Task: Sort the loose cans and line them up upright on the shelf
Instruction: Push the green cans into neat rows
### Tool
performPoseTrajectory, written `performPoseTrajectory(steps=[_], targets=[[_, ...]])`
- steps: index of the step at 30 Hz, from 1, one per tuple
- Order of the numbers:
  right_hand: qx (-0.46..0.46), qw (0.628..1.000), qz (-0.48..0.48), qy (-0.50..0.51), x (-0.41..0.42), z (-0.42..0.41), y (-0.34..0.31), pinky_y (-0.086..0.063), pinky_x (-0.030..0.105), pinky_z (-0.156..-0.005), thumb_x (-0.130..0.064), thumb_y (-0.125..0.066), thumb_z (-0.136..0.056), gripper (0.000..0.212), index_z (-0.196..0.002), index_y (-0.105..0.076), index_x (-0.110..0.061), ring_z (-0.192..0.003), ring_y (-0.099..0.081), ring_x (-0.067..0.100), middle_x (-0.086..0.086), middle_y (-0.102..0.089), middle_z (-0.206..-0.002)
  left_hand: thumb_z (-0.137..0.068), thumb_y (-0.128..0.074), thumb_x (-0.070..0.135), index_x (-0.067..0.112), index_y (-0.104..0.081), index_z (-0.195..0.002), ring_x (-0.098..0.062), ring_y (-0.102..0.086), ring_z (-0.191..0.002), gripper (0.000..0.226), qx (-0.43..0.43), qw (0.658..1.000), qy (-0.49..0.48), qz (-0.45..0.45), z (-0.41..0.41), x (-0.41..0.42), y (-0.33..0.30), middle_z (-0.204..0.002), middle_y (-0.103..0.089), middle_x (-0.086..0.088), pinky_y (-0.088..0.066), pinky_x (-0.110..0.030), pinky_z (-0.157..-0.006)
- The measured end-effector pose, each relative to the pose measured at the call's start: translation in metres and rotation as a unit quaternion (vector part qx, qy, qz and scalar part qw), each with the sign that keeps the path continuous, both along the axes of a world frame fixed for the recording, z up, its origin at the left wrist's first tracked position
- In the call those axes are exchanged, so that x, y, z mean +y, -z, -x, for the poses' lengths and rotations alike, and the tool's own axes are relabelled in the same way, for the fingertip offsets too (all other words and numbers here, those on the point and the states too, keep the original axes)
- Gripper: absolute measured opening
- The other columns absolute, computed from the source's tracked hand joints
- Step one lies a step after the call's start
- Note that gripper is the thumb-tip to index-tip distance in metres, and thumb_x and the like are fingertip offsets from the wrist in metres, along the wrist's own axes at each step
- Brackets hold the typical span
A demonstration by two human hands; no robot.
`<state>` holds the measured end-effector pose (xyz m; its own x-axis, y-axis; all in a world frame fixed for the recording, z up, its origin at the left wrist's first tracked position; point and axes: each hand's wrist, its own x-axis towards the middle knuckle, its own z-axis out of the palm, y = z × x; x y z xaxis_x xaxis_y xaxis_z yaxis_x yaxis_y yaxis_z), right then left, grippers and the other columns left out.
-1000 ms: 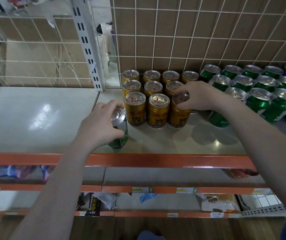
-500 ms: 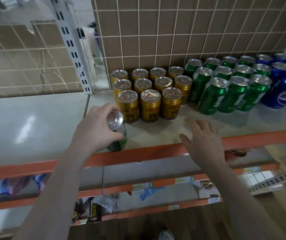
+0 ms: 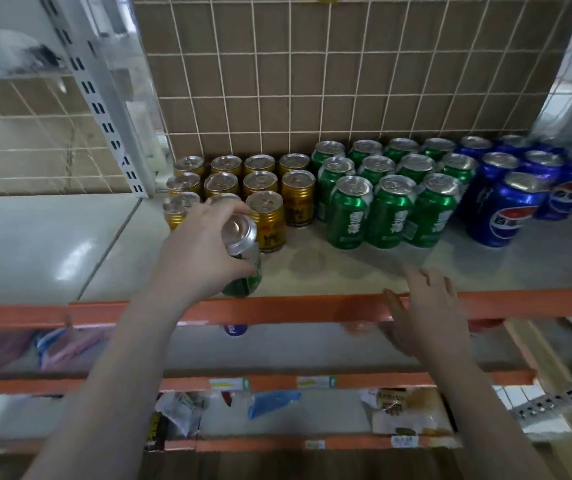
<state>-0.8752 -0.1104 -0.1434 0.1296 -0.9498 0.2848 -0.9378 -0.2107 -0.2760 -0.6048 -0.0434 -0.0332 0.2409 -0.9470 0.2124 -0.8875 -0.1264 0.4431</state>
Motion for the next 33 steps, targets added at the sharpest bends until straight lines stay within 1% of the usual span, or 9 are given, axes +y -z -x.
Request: performPoseTrajectory(steps=[4, 8, 13, 16, 21, 25, 29, 31, 33], targets=[[0.013, 0.999, -0.038, -0.013, -0.021, 0.069, -0.008, -0.038, 0.045, -0.093, -0.029, -0.059, -0.087, 0.043, -0.124, -0.054, -0.008, -0.110, -0.048, 0.037, 0.017, -0.055, -0.119, -0.064, -0.082, 0.027, 0.033, -0.047, -0.126, -0.014, -0.044, -0.100, 0.071, 0.023, 1.000, -0.018, -0.005, 0.075, -0.018, 0.002, -0.120, -0.047, 0.004, -0.046, -0.032, -0.077], [-0.014, 0.999, -0.033, -0.025, -0.033, 0.109, -0.017, -0.040, 0.044, -0.089, -0.027, -0.061, -0.087, 0.041, -0.124, -0.055, -0.010, -0.107, -0.050, 0.037, 0.017, -0.057, -0.116, -0.064, -0.081, 0.028, 0.037, -0.049, -0.123, -0.020, -0.049, -0.094, 0.067, 0.029, 0.999, -0.017, -0.013, 0.124, -0.035, -0.002, -0.112, -0.047, 0.004, -0.049, -0.037, -0.075], [-0.030, 0.997, -0.034, -0.065, -0.046, 0.119, -0.022, -0.040, 0.040, -0.087, -0.030, -0.058, -0.089, 0.040, -0.125, -0.054, -0.011, -0.107, -0.050, 0.033, 0.014, -0.056, -0.117, -0.067, -0.078, 0.023, 0.033, -0.049, -0.125, -0.019, -0.047, -0.093, 0.066, -0.002, 0.999, -0.017, -0.031, 0.152, -0.055, 0.005, -0.112, -0.046, 0.002, -0.042, -0.031, -0.069], [-0.047, 0.995, -0.021, -0.084, -0.053, 0.116, -0.021, -0.042, 0.041, -0.083, -0.026, -0.062, -0.086, 0.041, -0.122, -0.056, -0.008, -0.101, -0.053, 0.034, 0.015, -0.057, -0.110, -0.068, -0.078, 0.024, 0.033, -0.047, -0.127, -0.019, -0.048, -0.096, 0.067, -0.016, 0.998, -0.033, -0.045, 0.155, -0.064, 0.010, -0.120, -0.046, 0.001, -0.050, -0.036, -0.073], [-0.046, 0.992, -0.026, -0.115, -0.063, 0.105, -0.021, -0.039, 0.038, -0.094, -0.029, -0.058, -0.089, 0.047, -0.132, -0.049, -0.011, -0.115, -0.049, 0.029, 0.012, -0.053, -0.125, -0.069, -0.075, 0.023, 0.031, -0.043, -0.131, -0.017, -0.047, -0.098, 0.070, -0.014, 0.998, -0.044, -0.041, 0.155, -0.071, 0.024, -0.125, -0.045, 0.001, -0.049, -0.037, -0.075], [-0.041, 0.989, -0.040, -0.136, -0.066, 0.094, -0.020, -0.037, 0.037, -0.097, -0.029, -0.054, -0.091, 0.045, -0.132, -0.047, -0.012, -0.119, -0.045, 0.028, 0.011, -0.048, -0.131, -0.068, -0.079, 0.020, 0.024, -0.034, -0.138, -0.012, -0.047, -0.112, 0.083, 0.076, 0.995, -0.054, 0.017, 0.148, -0.066, 0.040, -0.128, -0.046, 0.007, -0.044, -0.031, -0.082], [-0.038, 0.986, -0.059, -0.148, -0.066, 0.083, -0.019, -0.040, 0.038, -0.095, -0.030, -0.054, -0.091, 0.047, -0.134, -0.046, -0.014, -0.116, -0.046, 0.028, 0.010, -0.049, -0.127, -0.064, -0.086, 0.018, 0.014, -0.033, -0.139, -0.005, -0.044, -0.109, 0.092, 0.201, 0.969, -0.100, 0.104, 0.145, -0.056, 0.062, -0.120, -0.045, 0.010, -0.039, -0.022, -0.087], [-0.032, 0.985, -0.068, -0.154, -0.065, 0.079, -0.018, -0.040, 0.038, -0.095, -0.031, -0.055, -0.091, 0.048, -0.135, -0.045, -0.015, -0.117, -0.046, 0.027, 0.009, -0.048, -0.129, -0.060, -0.087, 0.015, 0.015, -0.038, -0.136, -0.010, -0.049, -0.112, 0.090, 0.287, 0.947, -0.116, 0.090, 0.144, -0.053, 0.079, -0.119, -0.050, 0.008, -0.042, -0.024, -0.089], [-0.024, 0.984, -0.078, -0.156, -0.066, 0.076, -0.016, -0.038, 0.038, -0.095, -0.032, -0.054, -0.092, 0.049, -0.136, -0.043, -0.016, -0.119, -0.045, 0.026, 0.008, -0.047, -0.130, -0.058, -0.088, 0.012, 0.018, -0.045, -0.128, -0.016, -0.056, -0.109, 0.082, 0.321, 0.940, -0.107, 0.054, 0.143, -0.052, 0.096, -0.113, -0.057, 0.005, -0.048, -0.027, -0.086]])
